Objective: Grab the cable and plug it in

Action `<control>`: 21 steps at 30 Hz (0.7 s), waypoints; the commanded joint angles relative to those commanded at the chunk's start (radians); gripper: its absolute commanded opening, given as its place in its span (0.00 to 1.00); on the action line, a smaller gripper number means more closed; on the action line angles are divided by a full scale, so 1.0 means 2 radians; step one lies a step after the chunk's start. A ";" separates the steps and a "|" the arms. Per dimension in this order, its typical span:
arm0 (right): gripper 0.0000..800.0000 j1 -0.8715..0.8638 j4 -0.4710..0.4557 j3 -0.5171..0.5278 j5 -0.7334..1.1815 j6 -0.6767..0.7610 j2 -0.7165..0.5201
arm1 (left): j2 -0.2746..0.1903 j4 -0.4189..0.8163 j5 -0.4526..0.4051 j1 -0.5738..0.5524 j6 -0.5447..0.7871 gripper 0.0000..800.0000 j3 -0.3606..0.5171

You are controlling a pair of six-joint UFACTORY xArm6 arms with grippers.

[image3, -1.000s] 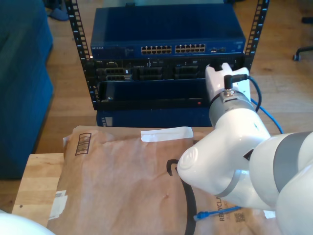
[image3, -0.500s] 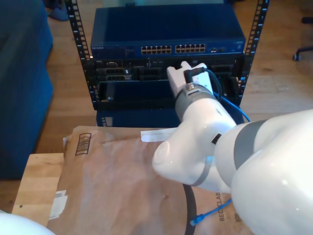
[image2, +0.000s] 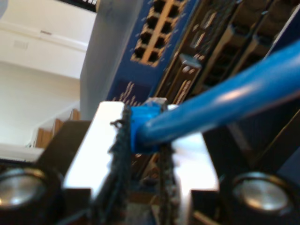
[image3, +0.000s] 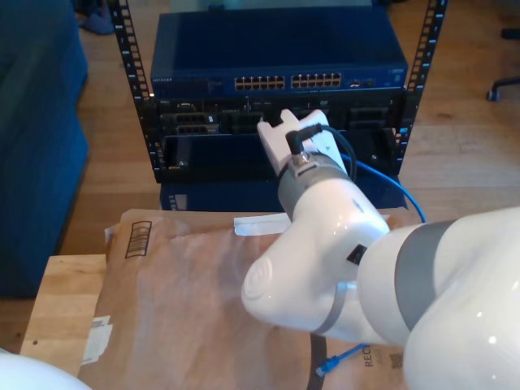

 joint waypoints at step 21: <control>0.00 0.018 0.031 -0.028 -0.050 0.038 0.036 | -0.001 0.000 0.000 0.000 0.000 1.00 0.000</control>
